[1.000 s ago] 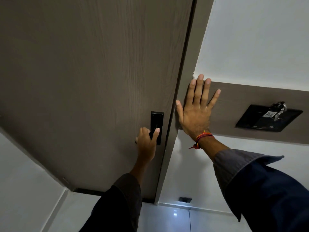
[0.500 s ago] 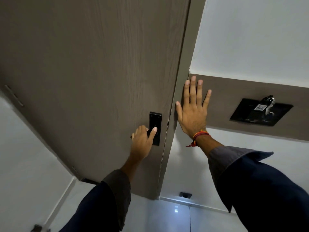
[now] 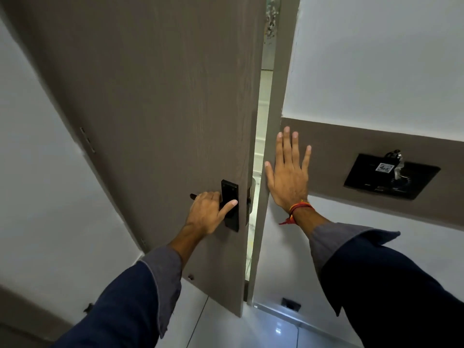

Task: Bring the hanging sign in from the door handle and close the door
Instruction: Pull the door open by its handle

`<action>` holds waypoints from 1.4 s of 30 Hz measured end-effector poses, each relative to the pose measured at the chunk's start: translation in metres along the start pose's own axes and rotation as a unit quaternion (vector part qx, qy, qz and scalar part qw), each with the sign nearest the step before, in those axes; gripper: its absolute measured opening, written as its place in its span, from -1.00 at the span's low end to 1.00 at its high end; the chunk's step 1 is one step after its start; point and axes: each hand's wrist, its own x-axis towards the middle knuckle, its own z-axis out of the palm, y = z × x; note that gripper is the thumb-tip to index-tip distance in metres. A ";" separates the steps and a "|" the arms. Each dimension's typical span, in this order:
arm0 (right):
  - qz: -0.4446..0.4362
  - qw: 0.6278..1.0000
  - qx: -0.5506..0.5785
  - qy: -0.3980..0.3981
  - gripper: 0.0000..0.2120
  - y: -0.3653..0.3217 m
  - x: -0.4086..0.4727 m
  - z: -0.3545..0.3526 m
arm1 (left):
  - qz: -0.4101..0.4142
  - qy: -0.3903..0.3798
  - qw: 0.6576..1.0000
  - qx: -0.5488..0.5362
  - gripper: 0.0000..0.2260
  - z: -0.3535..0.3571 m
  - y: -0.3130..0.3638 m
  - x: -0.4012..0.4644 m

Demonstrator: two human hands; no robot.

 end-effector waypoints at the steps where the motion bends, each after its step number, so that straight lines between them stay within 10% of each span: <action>1: -0.001 1.000 0.008 -0.007 -0.26 0.000 -0.001 -0.003 | -0.011 -0.002 1.000 0.006 -0.40 -0.003 0.002 -0.005; 12: -0.052 0.992 0.077 -0.090 -0.26 0.021 -0.019 -0.027 | -0.168 -0.009 0.980 0.109 -0.22 -0.027 0.041 -0.068; 42: -0.148 0.962 0.157 -0.169 -0.28 0.011 -0.033 -0.032 | -0.287 -0.059 0.943 0.160 -0.40 -0.057 0.028 -0.173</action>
